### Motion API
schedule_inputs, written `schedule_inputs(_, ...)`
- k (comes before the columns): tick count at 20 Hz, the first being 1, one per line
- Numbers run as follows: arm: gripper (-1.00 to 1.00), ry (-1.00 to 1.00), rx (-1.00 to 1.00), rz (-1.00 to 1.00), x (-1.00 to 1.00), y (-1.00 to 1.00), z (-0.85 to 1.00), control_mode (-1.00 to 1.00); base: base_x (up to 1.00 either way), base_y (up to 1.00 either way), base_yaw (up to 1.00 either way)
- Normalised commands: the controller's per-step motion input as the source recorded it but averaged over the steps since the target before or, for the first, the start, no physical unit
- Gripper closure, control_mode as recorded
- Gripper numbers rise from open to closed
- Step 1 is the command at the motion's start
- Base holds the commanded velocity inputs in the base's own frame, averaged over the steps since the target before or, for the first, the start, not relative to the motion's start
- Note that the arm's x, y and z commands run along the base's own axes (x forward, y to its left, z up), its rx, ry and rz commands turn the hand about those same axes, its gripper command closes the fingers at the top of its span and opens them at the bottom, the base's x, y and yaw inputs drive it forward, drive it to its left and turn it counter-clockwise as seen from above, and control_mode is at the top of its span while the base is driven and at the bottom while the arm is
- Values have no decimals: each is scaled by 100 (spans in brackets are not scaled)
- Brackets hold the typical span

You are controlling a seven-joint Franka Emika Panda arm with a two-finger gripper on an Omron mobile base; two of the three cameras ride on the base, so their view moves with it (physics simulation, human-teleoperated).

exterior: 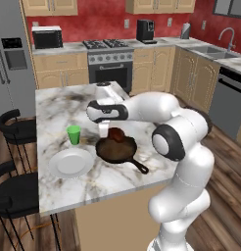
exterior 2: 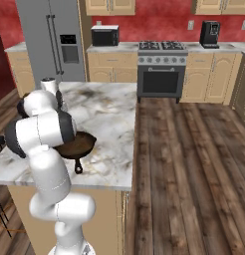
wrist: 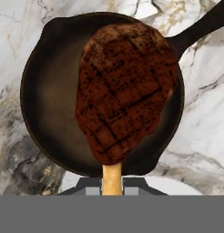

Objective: Pick up the pan with the steak in it and place it on the dining table. Then place the steak on the plate.

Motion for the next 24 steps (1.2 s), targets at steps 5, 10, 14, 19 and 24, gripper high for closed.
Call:
schedule_inputs(5,100,0,3,10,-56,40,26,-100,0,0,0)
schedule_inputs(10,100,0,5,14,-53,39,3,-100,0,0,0)
schedule_inputs(14,100,0,7,9,-18,52,0,-100,0,0,0)
schedule_inputs(19,100,-1,9,6,-2,52,0,-100,0,0,0)
schedule_inputs(24,100,-5,4,0,0,58,0,-100,0,0,0)
